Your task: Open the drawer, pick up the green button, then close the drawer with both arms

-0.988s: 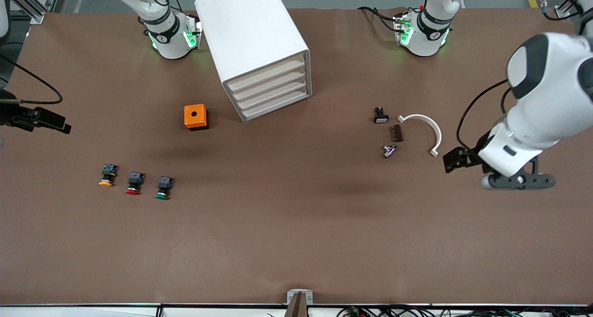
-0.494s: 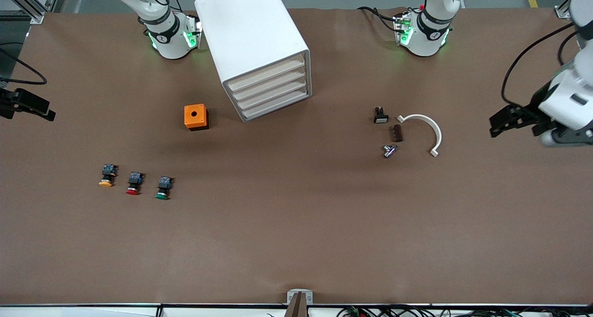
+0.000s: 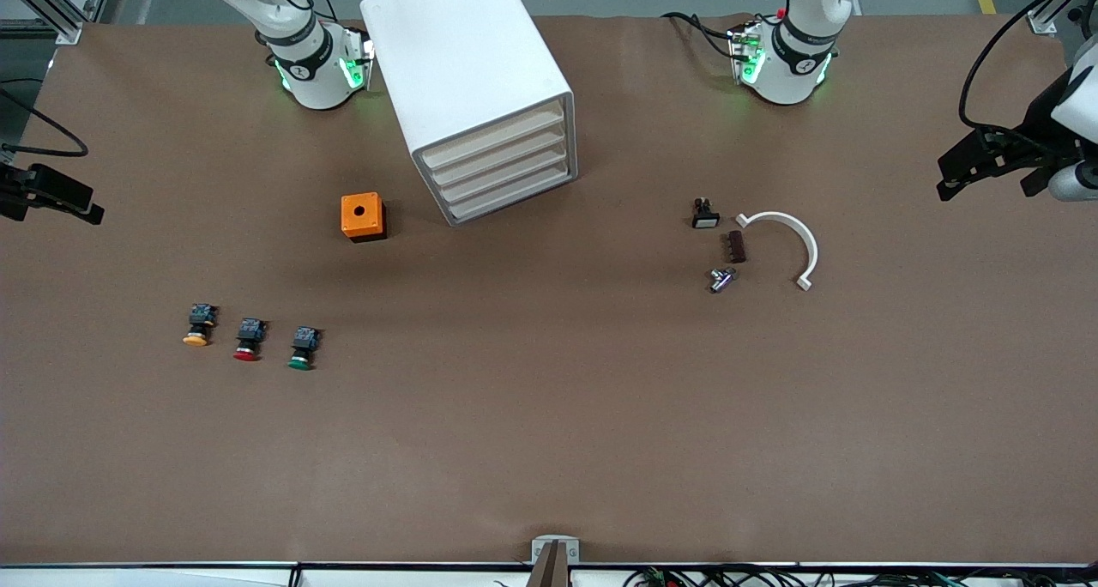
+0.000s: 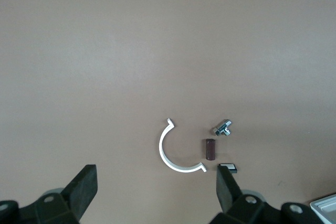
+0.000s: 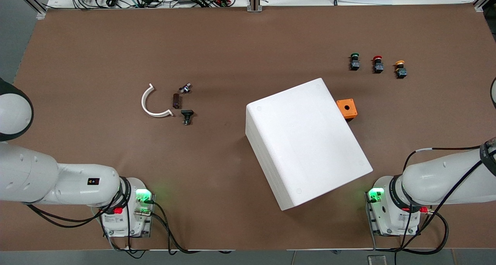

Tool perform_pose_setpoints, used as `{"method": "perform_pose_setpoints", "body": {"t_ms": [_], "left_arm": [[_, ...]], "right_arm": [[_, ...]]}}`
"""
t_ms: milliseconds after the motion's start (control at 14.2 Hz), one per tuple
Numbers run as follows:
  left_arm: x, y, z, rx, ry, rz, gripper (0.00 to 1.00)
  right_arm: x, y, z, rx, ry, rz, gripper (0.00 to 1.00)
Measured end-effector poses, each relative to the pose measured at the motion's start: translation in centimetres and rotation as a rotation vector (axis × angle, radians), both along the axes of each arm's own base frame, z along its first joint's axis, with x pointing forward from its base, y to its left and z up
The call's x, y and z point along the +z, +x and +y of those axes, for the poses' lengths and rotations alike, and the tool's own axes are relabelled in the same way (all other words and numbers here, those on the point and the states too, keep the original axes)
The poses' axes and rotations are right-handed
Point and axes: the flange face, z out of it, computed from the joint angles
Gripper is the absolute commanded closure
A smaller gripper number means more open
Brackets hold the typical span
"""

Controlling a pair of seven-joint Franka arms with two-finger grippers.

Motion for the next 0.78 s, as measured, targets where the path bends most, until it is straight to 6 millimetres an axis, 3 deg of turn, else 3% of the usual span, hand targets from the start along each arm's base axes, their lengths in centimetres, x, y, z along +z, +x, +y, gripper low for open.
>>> {"method": "perform_pose_setpoints", "body": {"t_ms": [776], "left_arm": [[0.6,-0.1,-1.1,-0.018,-0.024,-0.010,0.00]], "right_arm": [[0.0,0.0,0.0,0.000,0.000,0.000,0.00]]}}
